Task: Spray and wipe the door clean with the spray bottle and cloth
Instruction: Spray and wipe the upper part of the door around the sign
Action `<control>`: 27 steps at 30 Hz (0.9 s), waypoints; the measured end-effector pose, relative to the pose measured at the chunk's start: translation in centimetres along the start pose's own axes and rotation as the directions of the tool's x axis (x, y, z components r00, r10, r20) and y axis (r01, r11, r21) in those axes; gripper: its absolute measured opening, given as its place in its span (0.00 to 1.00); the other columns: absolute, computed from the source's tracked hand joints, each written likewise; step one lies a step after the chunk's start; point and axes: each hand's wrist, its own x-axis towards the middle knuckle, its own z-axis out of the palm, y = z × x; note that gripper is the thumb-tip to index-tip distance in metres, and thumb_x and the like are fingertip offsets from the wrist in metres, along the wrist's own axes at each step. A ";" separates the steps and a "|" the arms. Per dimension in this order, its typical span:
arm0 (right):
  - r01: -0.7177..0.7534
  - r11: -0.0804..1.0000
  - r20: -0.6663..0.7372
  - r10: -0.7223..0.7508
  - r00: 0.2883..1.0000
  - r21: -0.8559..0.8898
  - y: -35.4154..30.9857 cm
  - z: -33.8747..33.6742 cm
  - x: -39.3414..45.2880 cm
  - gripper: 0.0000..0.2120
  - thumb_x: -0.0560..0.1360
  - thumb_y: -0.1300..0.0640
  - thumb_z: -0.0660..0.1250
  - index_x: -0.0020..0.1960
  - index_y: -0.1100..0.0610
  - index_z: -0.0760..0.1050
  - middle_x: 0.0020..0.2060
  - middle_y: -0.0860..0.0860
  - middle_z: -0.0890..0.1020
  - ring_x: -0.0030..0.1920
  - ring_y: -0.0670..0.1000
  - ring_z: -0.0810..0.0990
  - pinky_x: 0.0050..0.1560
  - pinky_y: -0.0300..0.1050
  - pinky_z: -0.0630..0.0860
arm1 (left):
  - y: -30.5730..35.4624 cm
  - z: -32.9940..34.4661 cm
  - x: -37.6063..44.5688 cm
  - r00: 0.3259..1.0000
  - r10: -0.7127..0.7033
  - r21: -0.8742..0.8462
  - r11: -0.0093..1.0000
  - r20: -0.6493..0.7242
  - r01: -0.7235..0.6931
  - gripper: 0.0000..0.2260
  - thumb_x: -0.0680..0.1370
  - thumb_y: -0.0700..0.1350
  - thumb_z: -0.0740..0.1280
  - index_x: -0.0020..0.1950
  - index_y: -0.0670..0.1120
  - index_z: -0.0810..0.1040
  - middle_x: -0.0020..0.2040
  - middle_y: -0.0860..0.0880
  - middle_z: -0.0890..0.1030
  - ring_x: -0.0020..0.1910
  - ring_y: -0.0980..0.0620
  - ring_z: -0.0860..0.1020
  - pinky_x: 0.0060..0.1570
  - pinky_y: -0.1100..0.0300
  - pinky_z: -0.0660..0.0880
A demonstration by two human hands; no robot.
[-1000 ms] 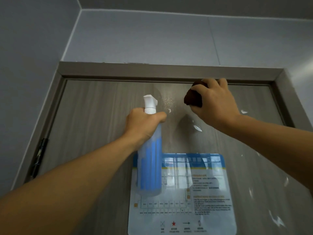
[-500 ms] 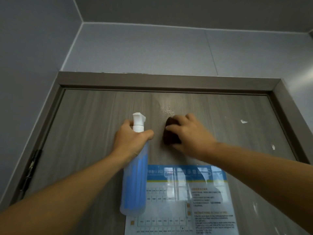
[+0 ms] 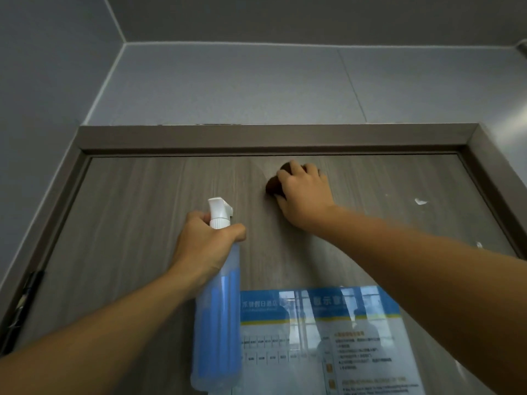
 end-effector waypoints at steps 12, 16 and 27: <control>0.295 0.954 0.014 -0.296 0.955 0.050 -0.5 1.1 -5.1 0.28 0.81 0.36 0.49 0.77 0.48 0.63 0.79 0.56 0.60 0.74 0.62 0.64 0.70 0.61 0.68 | -0.4 0.0 0.5 0.999 0.026 0.017 1.000 -0.025 -0.025 0.30 0.58 0.56 0.74 0.57 0.46 0.76 0.45 0.47 0.82 0.42 0.49 0.82 0.38 0.53 0.77; 0.375 0.925 0.059 -0.378 0.924 0.058 0.9 0.8 -6.7 0.28 0.81 0.40 0.63 0.78 0.46 0.65 0.79 0.55 0.63 0.69 0.61 0.68 0.67 0.58 0.73 | -0.7 0.1 0.5 0.999 0.040 0.020 0.999 0.003 -0.040 0.30 0.59 0.56 0.74 0.58 0.46 0.75 0.44 0.47 0.81 0.40 0.51 0.81 0.34 0.56 0.73; -0.156 0.969 -0.144 0.185 0.972 0.191 1.4 0.0 3.7 0.21 0.81 0.45 0.68 0.67 0.55 0.70 0.66 0.58 0.73 0.65 0.61 0.70 0.65 0.56 0.73 | -1.2 0.2 0.7 0.998 0.055 0.030 0.998 -0.021 -0.054 0.28 0.60 0.56 0.73 0.57 0.48 0.74 0.43 0.49 0.81 0.36 0.55 0.80 0.29 0.62 0.71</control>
